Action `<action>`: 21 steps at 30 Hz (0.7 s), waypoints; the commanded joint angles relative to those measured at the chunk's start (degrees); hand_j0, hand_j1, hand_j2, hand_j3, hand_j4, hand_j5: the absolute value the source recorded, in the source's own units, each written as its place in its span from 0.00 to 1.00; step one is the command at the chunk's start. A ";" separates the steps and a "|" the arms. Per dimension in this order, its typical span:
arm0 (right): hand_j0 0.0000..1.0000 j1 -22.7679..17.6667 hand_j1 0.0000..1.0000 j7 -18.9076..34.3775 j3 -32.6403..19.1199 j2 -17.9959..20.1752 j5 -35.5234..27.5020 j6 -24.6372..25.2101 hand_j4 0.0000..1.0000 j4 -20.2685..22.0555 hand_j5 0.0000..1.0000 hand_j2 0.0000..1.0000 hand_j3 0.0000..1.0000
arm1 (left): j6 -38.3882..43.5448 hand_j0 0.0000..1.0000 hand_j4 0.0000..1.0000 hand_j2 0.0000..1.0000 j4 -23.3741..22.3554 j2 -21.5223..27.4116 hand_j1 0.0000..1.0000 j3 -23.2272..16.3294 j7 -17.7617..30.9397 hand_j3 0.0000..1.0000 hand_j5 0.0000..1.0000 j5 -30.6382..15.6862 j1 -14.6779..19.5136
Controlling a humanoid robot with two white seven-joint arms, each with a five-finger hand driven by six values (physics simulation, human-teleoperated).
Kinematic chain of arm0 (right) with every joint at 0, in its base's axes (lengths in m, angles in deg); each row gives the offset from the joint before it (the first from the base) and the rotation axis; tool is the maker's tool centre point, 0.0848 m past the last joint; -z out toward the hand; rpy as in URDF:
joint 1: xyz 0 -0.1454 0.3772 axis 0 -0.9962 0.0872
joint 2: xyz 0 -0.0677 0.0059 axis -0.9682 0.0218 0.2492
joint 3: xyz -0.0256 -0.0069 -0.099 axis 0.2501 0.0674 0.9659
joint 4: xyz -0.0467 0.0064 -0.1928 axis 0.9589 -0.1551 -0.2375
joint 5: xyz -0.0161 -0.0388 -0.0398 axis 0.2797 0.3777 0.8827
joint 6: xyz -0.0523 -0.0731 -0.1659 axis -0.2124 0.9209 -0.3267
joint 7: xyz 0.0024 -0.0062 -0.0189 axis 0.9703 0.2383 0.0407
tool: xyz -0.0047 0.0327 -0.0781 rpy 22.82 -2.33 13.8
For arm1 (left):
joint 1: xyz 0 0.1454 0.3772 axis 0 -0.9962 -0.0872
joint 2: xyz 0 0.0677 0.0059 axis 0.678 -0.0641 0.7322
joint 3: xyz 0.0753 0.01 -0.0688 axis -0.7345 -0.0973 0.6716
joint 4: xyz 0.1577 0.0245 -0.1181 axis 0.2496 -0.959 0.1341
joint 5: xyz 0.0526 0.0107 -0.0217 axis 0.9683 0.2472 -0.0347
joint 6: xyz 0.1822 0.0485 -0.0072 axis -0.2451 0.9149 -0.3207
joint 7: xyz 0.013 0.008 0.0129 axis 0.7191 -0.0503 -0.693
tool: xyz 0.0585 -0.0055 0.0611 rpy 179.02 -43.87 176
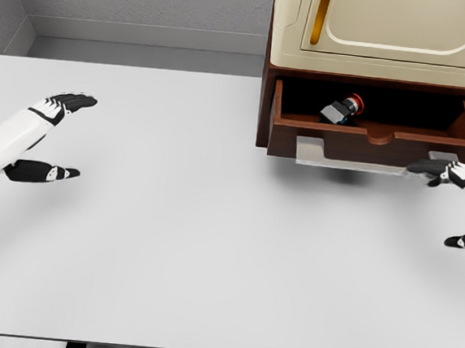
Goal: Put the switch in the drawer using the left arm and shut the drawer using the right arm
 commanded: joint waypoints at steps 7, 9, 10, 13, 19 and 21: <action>1.00 0.09 1.00 -0.25 -1.47 3.48 -5.10 0.16 1.00 -0.14 1.00 1.00 1.00 | 0.12 1.00 1.00 1.00 -0.06 -0.16 1.00 0.25 -0.03 1.00 1.00 -0.46 0.00; 1.00 0.09 1.00 -0.17 -1.56 3.57 -5.10 0.16 1.00 0.12 1.00 1.00 1.00 | 0.12 1.00 1.00 1.00 -0.06 -0.16 1.00 0.25 -0.03 1.00 1.00 -0.46 0.00; 0.98 0.00 0.98 0.10 -1.56 3.48 -4.75 0.16 0.98 0.39 0.98 0.98 0.98 | 0.12 1.00 1.00 1.00 0.03 -0.16 1.00 0.34 -0.03 1.00 1.00 -0.46 0.00; 0.86 -0.88 0.86 0.28 -1.20 3.48 -4.14 0.16 0.86 1.70 0.86 0.86 0.86 | 0.12 1.00 1.00 1.00 -0.06 -0.16 1.00 0.34 -0.03 1.00 1.00 -0.46 0.00; 0.71 -1.41 0.71 0.28 -1.12 4.97 -3.43 0.16 0.71 1.62 0.71 0.71 0.71 | 0.12 1.00 1.00 1.00 -0.06 -0.16 1.00 0.25 -0.03 1.00 1.00 -0.46 -0.09; 0.71 -1.32 0.71 0.19 -1.38 6.20 -3.96 0.16 0.71 1.62 0.71 0.71 0.71 | 0.12 1.00 1.00 1.00 0.03 -0.16 1.00 0.34 -0.03 1.00 1.00 -0.46 -0.09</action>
